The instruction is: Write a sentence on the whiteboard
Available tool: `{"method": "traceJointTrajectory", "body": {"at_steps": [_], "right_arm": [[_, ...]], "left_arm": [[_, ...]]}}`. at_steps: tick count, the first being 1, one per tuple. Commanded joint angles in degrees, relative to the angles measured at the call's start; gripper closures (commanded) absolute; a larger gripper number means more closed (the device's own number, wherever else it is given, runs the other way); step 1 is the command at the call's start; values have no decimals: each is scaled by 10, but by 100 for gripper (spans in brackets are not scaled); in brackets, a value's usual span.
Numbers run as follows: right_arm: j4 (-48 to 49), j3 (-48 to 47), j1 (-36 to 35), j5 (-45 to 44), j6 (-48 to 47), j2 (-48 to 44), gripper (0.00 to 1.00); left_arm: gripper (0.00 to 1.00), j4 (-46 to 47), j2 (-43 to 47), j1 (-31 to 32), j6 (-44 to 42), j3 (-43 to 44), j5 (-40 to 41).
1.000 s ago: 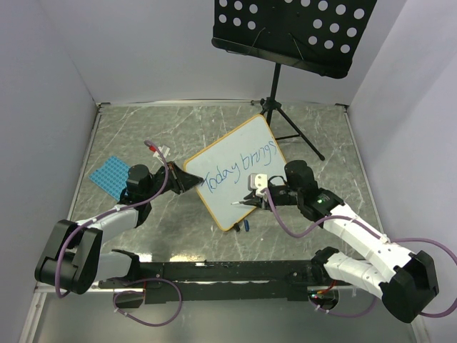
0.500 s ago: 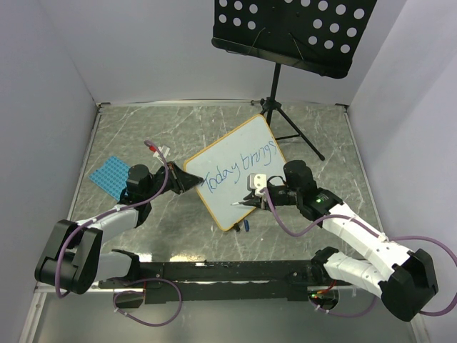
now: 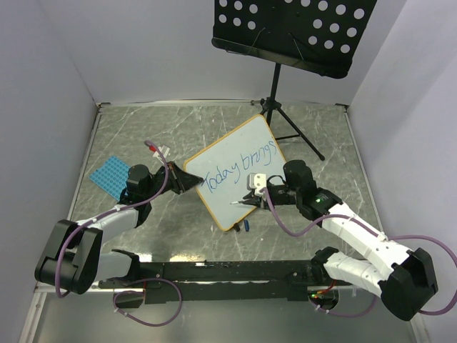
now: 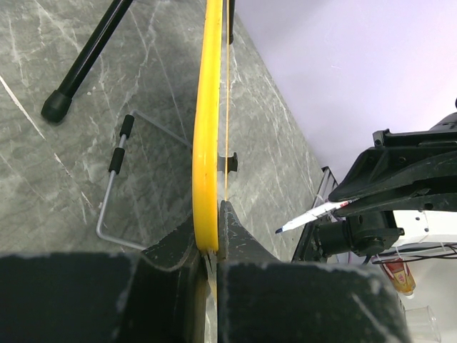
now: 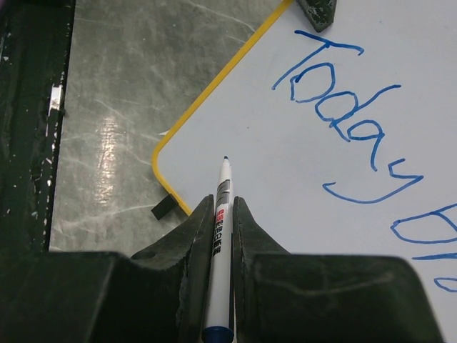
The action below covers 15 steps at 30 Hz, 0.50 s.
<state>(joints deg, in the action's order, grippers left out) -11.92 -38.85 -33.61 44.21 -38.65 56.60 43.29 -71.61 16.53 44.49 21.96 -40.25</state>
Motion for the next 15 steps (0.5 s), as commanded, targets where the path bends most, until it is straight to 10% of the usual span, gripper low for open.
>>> {"method": "traceJointTrajectory", "body": {"at_steps": [1,15], "right_arm": [[44,11,-11,2,-21,6,100],[107,17,-53,-69,-44,27,100]], "left_arm": [[99,-11,-7,16,-46,-17,-35],[99,-21,-18,15,-48,-11,-38]]}}
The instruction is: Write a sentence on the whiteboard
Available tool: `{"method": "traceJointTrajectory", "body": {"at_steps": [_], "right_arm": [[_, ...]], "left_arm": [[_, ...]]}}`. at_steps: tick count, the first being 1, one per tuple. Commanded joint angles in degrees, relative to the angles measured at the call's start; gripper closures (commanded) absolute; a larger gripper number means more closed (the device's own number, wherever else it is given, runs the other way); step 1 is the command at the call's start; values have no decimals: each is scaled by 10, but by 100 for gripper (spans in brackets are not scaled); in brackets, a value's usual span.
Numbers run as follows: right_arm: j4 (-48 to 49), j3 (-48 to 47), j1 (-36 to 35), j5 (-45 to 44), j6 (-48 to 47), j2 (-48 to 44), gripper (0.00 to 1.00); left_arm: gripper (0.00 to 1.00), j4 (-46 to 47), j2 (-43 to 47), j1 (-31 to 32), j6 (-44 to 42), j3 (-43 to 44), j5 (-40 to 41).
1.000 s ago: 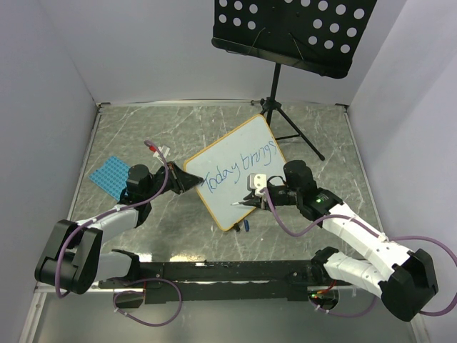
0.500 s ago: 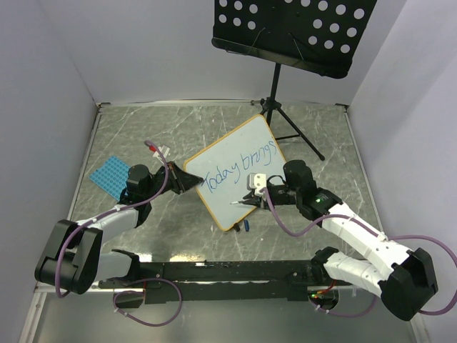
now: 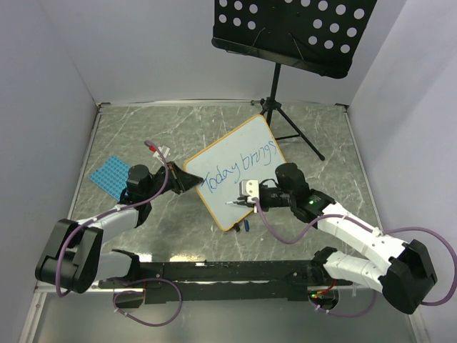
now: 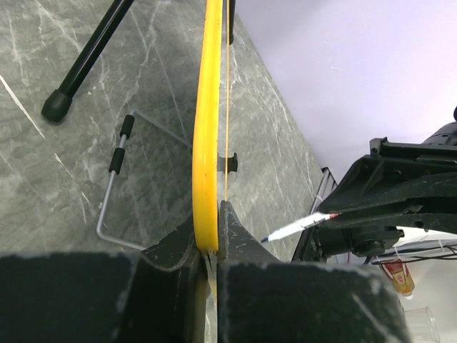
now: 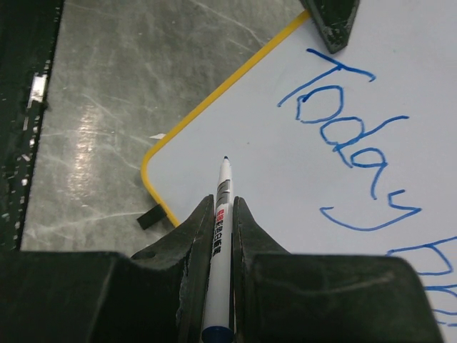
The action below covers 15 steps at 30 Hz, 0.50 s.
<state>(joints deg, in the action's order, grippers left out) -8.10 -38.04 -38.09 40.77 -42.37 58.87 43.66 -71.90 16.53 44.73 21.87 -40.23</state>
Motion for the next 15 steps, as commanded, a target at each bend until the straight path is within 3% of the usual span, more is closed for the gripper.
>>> {"method": "traceJointTrajectory", "body": {"at_steps": [1,15], "right_arm": [[76,11,-8,-49,-4,5,100],[104,24,-9,-89,-11,17,100]], "left_arm": [[99,-18,-19,16,-47,-10,-40],[99,-11,-27,16,-44,-9,-46]]}}
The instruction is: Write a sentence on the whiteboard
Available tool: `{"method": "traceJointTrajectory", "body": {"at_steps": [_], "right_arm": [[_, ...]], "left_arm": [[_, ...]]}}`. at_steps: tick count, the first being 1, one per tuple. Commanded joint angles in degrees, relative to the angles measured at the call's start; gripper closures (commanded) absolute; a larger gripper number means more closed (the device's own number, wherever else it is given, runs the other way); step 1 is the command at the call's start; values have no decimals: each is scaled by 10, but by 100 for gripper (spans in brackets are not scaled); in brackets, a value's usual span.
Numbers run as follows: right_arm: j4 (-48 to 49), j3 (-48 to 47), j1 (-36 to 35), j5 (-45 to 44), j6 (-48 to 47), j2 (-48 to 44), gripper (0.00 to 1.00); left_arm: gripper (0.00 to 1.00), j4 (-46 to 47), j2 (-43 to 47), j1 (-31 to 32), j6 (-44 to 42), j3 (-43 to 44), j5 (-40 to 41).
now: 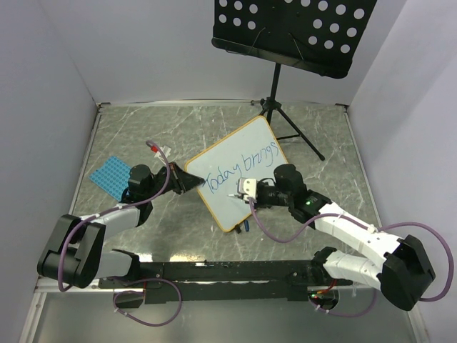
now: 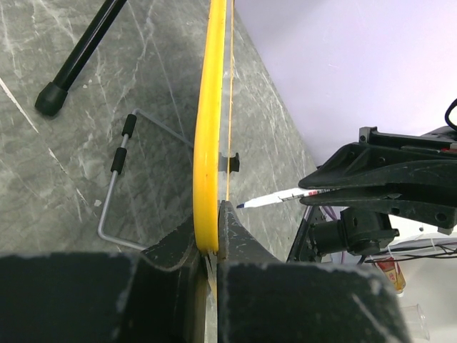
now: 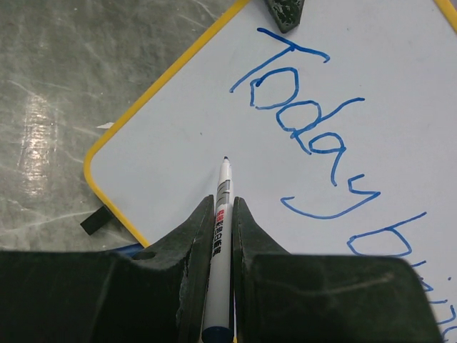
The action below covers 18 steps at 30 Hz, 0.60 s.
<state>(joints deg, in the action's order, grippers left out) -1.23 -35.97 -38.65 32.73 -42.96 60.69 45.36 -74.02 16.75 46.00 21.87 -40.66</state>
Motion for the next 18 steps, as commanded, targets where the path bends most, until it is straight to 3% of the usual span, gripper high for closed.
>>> {"method": "traceJointTrajectory", "body": {"at_steps": [1,18], "right_arm": [[35,3,-4,-9,-5,0,100],[57,12,-7,-17,23,7,100]], "left_arm": [[99,-29,-7,13,-57,-9,-41],[99,-28,-8,14,-57,-9,-41]]}}
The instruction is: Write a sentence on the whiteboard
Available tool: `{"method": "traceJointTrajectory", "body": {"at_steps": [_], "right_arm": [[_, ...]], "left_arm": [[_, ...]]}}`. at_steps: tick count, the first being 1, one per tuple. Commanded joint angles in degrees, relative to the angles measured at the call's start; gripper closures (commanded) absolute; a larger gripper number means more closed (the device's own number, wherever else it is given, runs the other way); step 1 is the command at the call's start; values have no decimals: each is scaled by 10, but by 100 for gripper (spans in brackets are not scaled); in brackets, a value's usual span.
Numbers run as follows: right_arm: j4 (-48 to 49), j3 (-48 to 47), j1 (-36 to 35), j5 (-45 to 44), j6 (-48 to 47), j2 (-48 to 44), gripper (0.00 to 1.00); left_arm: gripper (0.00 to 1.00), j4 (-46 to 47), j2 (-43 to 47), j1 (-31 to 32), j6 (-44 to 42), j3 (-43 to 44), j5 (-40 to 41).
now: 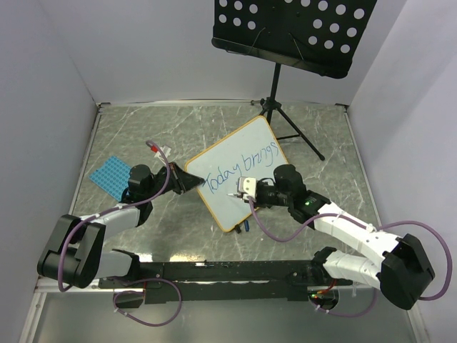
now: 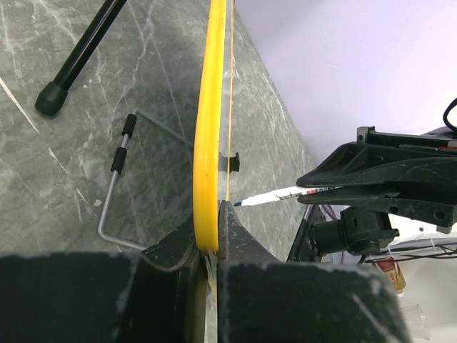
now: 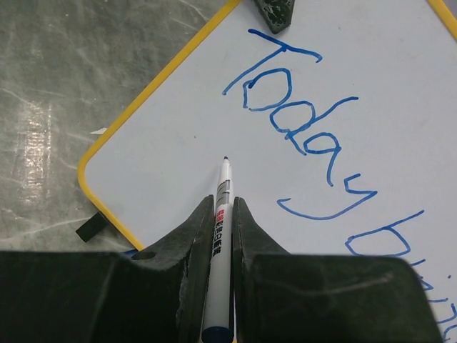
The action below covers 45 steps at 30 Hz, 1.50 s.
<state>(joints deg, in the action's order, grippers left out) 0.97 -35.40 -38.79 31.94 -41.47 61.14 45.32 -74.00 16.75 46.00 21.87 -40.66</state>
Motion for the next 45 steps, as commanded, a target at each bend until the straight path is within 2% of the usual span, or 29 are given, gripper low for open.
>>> {"method": "traceJointTrajectory", "body": {"at_steps": [1,25,35,39,45], "right_arm": [[37,7,-6,-12,10,3,100],[57,9,-23,-30,17,27,100],[-7,-16,-27,2,-4,40,100],[-41,-23,-27,-8,-14,44,100],[-44,-20,-25,-30,-19,33,100]], "left_arm": [[99,-29,-7,14,-57,-9,-41],[99,-26,-5,14,-55,-10,-41],[99,-26,-8,13,-57,-11,-40],[99,-26,-6,14,-57,-11,-41],[99,-30,-4,14,-60,-10,-41]]}}
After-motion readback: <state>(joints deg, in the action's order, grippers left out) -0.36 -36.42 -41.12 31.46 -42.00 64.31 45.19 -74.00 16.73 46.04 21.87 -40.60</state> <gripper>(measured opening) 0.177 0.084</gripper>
